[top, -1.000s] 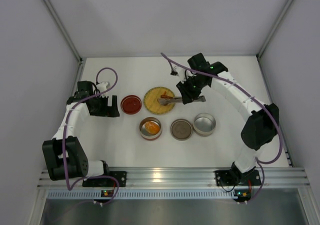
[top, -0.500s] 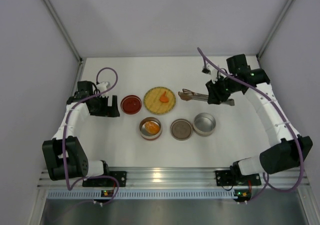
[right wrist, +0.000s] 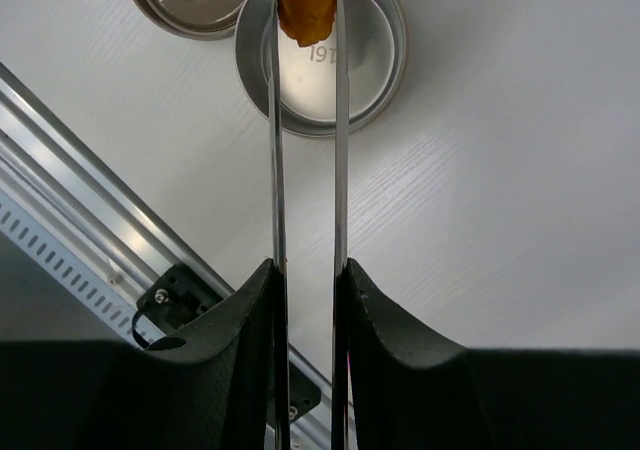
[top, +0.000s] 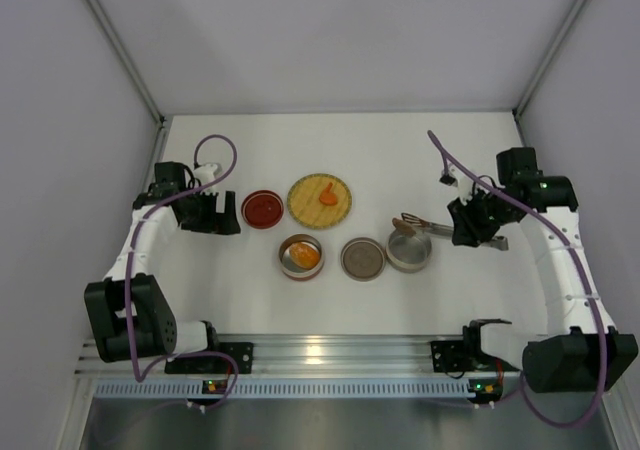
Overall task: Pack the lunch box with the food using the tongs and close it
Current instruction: Place the fake food in the packing box.
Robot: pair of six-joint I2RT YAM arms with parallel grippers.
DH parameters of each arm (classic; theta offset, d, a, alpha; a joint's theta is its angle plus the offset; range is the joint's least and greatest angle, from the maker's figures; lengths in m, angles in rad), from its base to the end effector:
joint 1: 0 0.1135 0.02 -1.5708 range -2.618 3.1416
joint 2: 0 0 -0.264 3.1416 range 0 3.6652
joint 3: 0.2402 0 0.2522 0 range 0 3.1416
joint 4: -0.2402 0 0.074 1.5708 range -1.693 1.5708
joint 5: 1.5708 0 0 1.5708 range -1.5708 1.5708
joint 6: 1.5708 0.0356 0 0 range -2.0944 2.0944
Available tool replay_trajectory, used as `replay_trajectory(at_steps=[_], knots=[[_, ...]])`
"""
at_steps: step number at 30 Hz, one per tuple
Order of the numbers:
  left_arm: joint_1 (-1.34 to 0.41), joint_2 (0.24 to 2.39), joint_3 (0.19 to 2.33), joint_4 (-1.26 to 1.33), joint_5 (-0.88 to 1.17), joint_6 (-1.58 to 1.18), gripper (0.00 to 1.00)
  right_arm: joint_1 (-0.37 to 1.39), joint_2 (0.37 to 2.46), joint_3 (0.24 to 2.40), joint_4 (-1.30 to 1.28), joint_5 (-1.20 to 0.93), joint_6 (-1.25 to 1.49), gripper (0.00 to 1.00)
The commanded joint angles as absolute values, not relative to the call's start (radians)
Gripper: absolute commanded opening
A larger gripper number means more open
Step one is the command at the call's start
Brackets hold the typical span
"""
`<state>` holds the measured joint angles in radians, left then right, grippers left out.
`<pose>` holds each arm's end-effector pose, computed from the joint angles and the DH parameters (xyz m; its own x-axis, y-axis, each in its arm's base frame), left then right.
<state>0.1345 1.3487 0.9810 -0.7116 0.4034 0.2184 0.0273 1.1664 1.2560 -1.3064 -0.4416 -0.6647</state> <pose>0.2619 0.0213 0.2448 -0.8399 0.0875 -0.5357 0.2481 0.9396 -0.2356 0.1911 0.0204 0.3383 -0.6315 -0.5751 -0.5201 -0.7143 0.6924 0.1017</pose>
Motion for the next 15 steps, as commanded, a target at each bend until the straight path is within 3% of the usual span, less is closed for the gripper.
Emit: replay_trajectory(at_steps=[1, 11, 14, 15], knots=[[0.135, 1.301, 0.988, -0.707, 0.420, 0.245, 0.98, -0.029, 1.103, 1.240, -1.387, -0.460, -0.741, 0.04], [0.133, 1.249, 0.986, -0.730, 0.396, 0.268, 0.98, -0.034, 1.092, 1.157, -1.341, -0.443, -0.724, 0.08], [0.133, 1.241, 0.982, -0.730, 0.396, 0.268, 0.98, -0.034, 1.104, 1.164, -1.332, -0.431, -0.718, 0.15], [0.133, 1.243, 0.982, -0.732, 0.394, 0.268, 0.98, -0.034, 1.109, 1.164, -1.331, -0.425, -0.716, 0.22]])
